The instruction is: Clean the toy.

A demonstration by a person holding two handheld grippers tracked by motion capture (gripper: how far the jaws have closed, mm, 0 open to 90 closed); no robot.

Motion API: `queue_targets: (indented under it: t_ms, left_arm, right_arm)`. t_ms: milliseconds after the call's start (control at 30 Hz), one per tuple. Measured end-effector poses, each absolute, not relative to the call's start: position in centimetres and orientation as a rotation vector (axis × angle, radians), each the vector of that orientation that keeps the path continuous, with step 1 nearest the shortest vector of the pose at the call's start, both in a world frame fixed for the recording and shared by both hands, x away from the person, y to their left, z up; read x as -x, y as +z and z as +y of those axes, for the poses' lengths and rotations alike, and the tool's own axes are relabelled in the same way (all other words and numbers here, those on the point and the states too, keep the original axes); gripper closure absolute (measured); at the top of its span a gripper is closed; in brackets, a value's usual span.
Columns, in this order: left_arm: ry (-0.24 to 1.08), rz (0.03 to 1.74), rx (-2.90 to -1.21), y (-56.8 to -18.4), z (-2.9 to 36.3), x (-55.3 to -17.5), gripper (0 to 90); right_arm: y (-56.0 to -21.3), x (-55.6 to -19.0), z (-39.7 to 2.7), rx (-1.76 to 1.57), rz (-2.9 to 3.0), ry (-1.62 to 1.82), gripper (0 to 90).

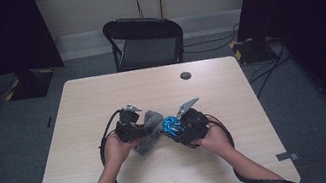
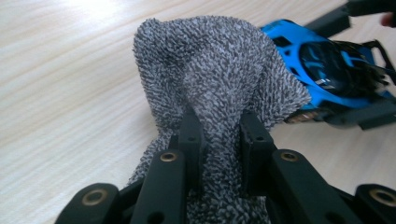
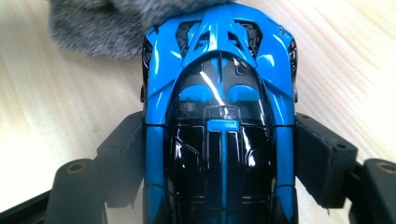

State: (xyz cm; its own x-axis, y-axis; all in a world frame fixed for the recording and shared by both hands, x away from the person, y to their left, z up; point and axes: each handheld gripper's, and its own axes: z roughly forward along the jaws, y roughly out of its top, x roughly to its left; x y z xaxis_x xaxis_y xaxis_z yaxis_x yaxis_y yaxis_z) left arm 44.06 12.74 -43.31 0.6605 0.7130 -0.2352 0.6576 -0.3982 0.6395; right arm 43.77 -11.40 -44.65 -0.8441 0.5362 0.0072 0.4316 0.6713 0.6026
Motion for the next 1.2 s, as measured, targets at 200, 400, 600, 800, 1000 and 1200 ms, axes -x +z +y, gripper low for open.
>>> queue_targets:
  t_ms: [200,400,600,800,1000,1200]
  left_arm:
    - [0.069,1.004,-2.159,-43.0,12.2,-43.1,74.7]
    - [0.057,0.979,-2.131,-42.2,12.4,-42.3,74.6]
    - [0.099,1.066,-2.069,-41.1,14.1,-44.0,74.7]
    - [0.122,1.102,-2.028,-40.1,13.8,-45.8,74.7]
    - [0.109,1.115,-2.022,-39.9,12.5,-47.0,74.7]
    - [0.071,1.099,-2.050,-40.9,10.8,-47.2,74.6]
  right_arm:
    - [-44.6,-44.3,-12.1,-0.838,2.694,0.912,26.3]
    - [-44.6,-44.6,-12.9,-0.861,2.683,0.906,26.3]
    - [-44.6,-43.8,-12.7,-0.823,2.702,0.922,26.3]
    - [-44.4,-43.3,-11.7,-0.778,2.715,0.935,26.3]
    - [-44.4,-42.9,-11.0,-0.754,2.722,0.934,26.3]
    - [-44.6,-42.4,-10.3,-0.713,2.741,0.922,26.3]
